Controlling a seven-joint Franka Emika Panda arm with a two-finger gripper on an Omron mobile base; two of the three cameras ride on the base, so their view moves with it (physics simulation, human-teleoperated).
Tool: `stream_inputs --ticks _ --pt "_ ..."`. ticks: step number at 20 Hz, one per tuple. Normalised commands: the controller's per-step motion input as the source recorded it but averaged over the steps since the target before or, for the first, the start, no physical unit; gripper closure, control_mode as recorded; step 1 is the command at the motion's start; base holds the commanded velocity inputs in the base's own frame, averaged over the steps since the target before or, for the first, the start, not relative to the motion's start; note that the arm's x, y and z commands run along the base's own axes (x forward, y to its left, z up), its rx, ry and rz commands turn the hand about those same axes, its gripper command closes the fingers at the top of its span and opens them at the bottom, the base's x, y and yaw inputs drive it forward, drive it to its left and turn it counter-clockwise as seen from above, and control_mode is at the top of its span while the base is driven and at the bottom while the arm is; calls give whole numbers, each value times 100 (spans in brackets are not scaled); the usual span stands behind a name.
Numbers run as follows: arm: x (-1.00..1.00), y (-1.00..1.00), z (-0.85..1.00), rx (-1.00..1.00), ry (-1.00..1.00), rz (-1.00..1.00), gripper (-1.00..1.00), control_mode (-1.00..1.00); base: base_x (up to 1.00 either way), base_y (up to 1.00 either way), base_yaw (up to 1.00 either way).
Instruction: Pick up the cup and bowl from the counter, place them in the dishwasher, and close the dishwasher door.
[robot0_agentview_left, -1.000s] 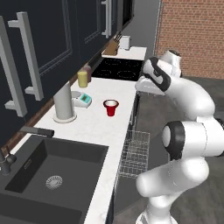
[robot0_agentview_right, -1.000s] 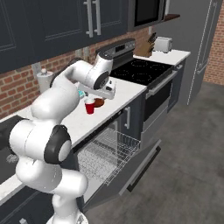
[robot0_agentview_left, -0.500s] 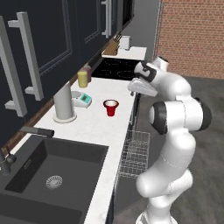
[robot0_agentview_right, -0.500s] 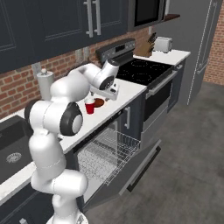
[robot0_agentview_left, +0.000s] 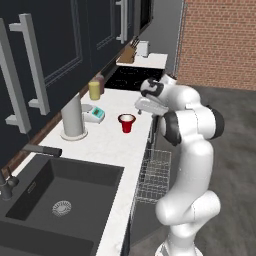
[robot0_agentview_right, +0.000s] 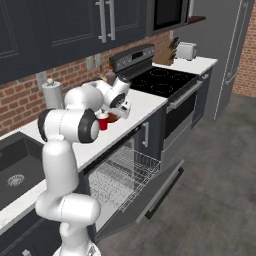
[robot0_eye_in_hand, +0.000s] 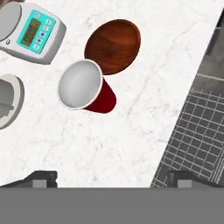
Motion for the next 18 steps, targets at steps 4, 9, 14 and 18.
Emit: stream_inputs --ticks 4,9,14,18 --pt "26 29 -34 2 0 -4 -100 -100 0 0 0" --pt "34 18 -26 2 0 -5 -100 -100 0 0 0" --pt "38 4 -23 0 0 -10 -100 -100 0 0 0" --pt "39 0 -21 0 0 -12 -100 -100 0 0 0"
